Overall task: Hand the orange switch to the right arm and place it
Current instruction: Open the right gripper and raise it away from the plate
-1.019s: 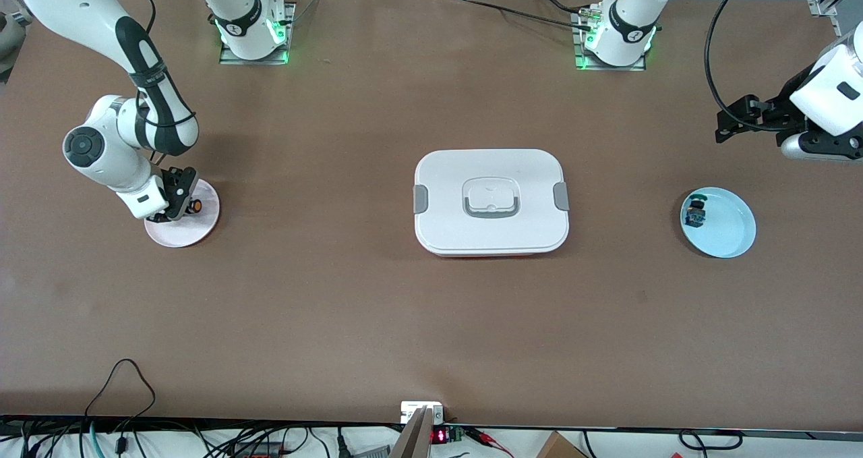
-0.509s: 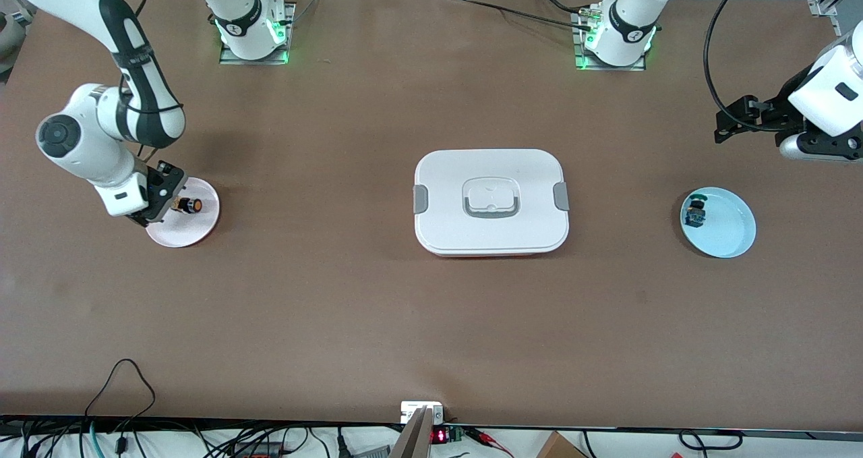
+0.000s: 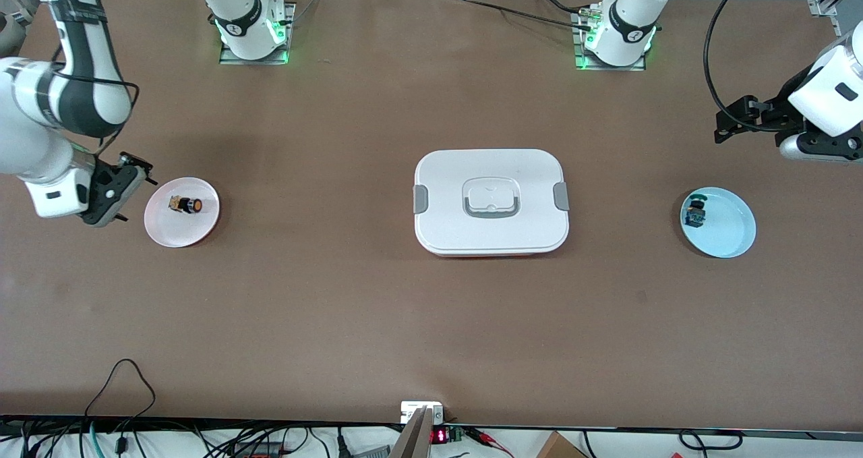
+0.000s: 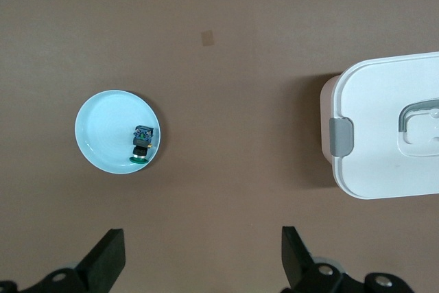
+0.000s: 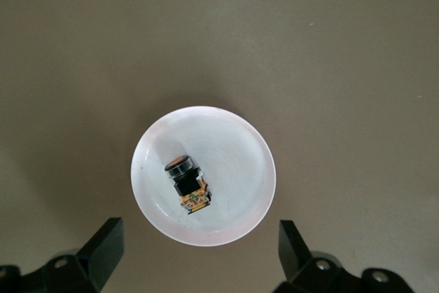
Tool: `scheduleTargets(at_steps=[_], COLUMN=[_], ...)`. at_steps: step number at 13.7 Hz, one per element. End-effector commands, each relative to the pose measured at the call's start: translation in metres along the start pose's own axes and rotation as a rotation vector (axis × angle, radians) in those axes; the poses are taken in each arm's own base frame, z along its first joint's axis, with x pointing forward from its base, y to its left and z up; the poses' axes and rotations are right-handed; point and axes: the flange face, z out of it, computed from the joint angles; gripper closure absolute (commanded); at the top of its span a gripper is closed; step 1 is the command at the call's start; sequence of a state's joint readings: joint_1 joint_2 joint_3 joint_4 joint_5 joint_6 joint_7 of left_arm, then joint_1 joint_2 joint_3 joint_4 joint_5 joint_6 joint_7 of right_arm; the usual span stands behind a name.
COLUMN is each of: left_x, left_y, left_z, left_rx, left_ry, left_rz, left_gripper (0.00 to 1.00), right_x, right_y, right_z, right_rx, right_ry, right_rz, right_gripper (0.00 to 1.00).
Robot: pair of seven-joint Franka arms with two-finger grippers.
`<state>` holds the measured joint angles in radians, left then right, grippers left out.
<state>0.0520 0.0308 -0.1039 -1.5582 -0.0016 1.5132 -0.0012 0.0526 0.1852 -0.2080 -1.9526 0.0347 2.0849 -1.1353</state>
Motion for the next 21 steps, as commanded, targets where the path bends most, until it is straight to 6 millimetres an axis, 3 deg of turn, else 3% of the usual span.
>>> scheduleTargets(at_steps=[1, 4, 6, 9, 12, 14, 16, 19, 21], left_x=[0.002, 0.002, 0.003, 0.003, 0.003, 0.003, 0.003, 0.003, 0.003], left_y=[0.000, 0.000, 0.000, 0.000, 0.000, 0.000, 0.000, 0.000, 0.000], left_z=[-0.006, -0.006, -0.005, -0.005, -0.005, -0.005, -0.005, -0.005, -0.005], left_rx=[0.029, 0.029, 0.029, 0.029, 0.029, 0.029, 0.029, 0.029, 0.029], left_ry=[0.001, 0.001, -0.001, -0.001, -0.001, -0.001, -0.001, -0.001, -0.001], left_rz=[-0.008, -0.008, -0.008, -0.008, -0.008, -0.008, -0.008, -0.008, -0.008], left_gripper=[0.00, 0.00, 0.00, 0.00, 0.00, 0.00, 0.00, 0.00, 0.00], right_x=[0.011, 0.022, 0.045, 0.059, 0.070, 0.083, 0.075, 0.030, 0.016], right_y=[0.005, -0.006, -0.028, -0.055, -0.086, -0.092, -0.078, -0.040, -0.033], right_z=[-0.032, -0.058, -0.064, -0.073, -0.073, -0.094, -0.119, -0.148, -0.167], right_rx=[0.016, 0.052, 0.071, 0.114, 0.159, 0.108, 0.021, -0.049, -0.074], right_ry=[0.005, -0.009, -0.037, -0.105, -0.227, -0.264, -0.264, -0.224, -0.209], right_rz=[0.132, 0.337, 0.488, 0.725, 0.875, 0.866, 0.864, 0.957, 0.972], right_gripper=[0.00, 0.00, 0.00, 0.00, 0.00, 0.00, 0.00, 0.00, 0.00])
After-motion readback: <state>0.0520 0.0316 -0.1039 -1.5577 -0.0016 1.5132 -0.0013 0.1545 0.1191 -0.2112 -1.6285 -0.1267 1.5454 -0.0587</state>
